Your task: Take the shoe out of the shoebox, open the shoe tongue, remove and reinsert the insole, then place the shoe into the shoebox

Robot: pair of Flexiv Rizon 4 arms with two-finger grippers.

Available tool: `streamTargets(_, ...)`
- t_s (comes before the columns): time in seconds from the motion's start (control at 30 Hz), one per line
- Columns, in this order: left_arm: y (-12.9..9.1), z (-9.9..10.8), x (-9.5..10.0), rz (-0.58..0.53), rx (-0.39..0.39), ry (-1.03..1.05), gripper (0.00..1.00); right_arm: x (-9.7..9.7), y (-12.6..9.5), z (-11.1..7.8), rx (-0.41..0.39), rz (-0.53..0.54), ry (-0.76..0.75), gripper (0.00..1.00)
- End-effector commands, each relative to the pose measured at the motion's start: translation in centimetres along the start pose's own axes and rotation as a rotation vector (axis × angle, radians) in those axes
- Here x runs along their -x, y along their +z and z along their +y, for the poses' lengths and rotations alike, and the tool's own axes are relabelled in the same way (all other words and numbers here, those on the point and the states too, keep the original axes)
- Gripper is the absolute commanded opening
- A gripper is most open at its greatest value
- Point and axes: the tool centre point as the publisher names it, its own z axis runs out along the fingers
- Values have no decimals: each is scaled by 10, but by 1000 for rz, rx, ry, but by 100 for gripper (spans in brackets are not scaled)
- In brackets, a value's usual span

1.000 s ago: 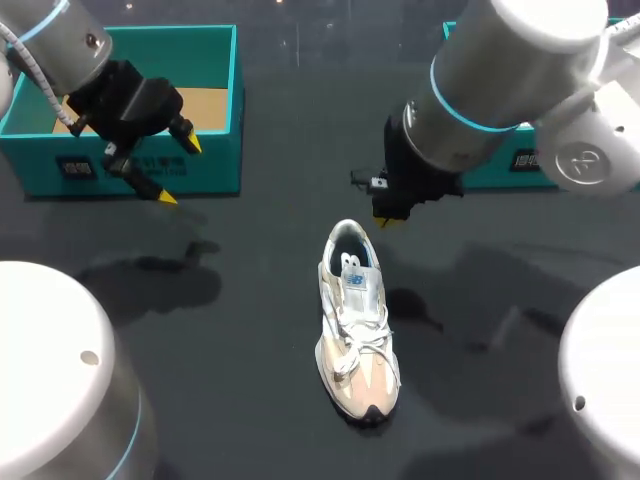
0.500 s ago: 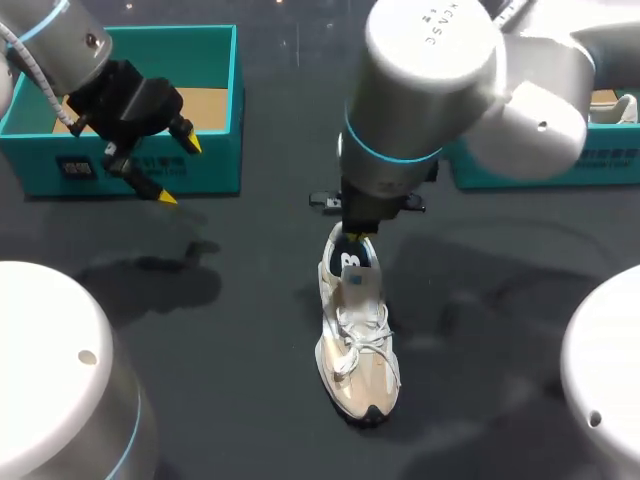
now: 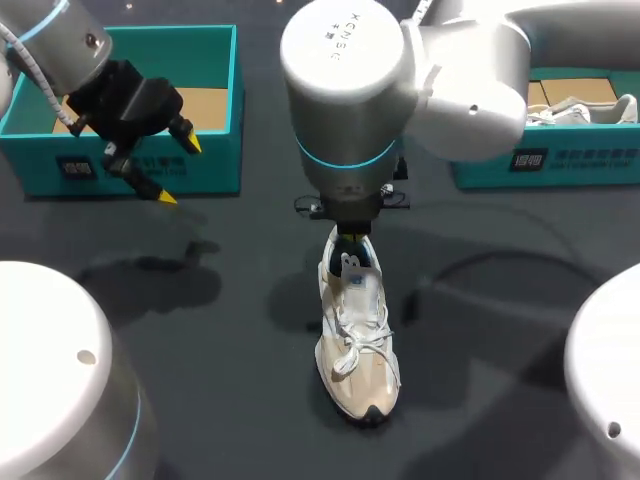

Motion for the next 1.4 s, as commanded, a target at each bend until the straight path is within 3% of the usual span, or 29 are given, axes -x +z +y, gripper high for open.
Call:
streamTargets(0.03, 0, 0, -1, -1, 3, 0, 100, -14, 21, -10, 11, -92, 35, 0)
streamTargets(0.3, 0, 0, -1, -1, 3, 0, 100, -14, 21, -10, 11, -92, 35, 0)
streamTargets(0.37, 0, 0, -1, -1, 3, 0, 100, -13, 38, -12, 1, -60, 24, 0)
streamTargets(0.5, 0, 0, -1, -1, 3, 0, 100, -13, 62, -17, -55, -105, 56, 0)
streamTargets(0.93, 0, 0, -1, -1, 3, 0, 100, -9, 84, -15, -73, -273, 31, 0)
streamTargets(1.13, 0, 0, -1, -1, 3, 0, 100, -6, 101, -16, -96, -277, 13, 0)
streamTargets(1.4, 0, 0, -1, -1, 3, 0, 100, -2, 78, -18, -66, -361, 30, 0)
